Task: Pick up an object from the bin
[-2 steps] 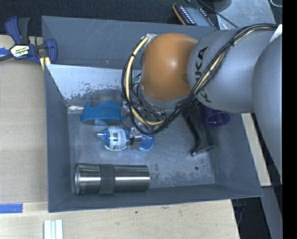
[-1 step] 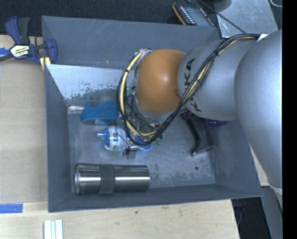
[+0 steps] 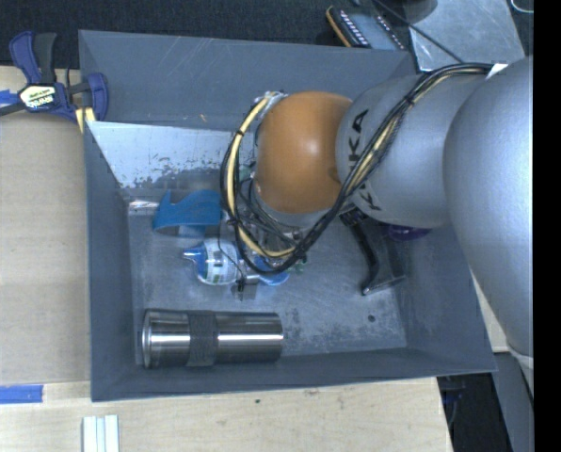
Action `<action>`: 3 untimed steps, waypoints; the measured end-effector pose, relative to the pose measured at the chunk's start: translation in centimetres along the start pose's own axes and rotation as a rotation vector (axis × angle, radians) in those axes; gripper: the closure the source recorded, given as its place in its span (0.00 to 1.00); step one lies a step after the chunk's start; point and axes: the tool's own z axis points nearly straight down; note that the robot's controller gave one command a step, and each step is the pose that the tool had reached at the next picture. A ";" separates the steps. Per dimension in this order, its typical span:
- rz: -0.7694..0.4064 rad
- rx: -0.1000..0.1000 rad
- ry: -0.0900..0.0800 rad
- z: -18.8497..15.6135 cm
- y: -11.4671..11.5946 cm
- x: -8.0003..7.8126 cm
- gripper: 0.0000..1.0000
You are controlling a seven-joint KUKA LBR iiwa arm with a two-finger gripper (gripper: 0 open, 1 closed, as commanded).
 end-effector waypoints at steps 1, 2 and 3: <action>-0.324 -0.001 0.000 1.3 -2.1 -1.6 1.00; -0.323 -0.001 0.001 1.3 -2.1 -1.6 1.00; -0.323 -0.001 0.001 1.3 -2.1 -1.6 1.00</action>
Offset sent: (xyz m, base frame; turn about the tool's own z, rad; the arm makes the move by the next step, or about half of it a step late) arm 0.0000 0.0000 0.0000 0.0000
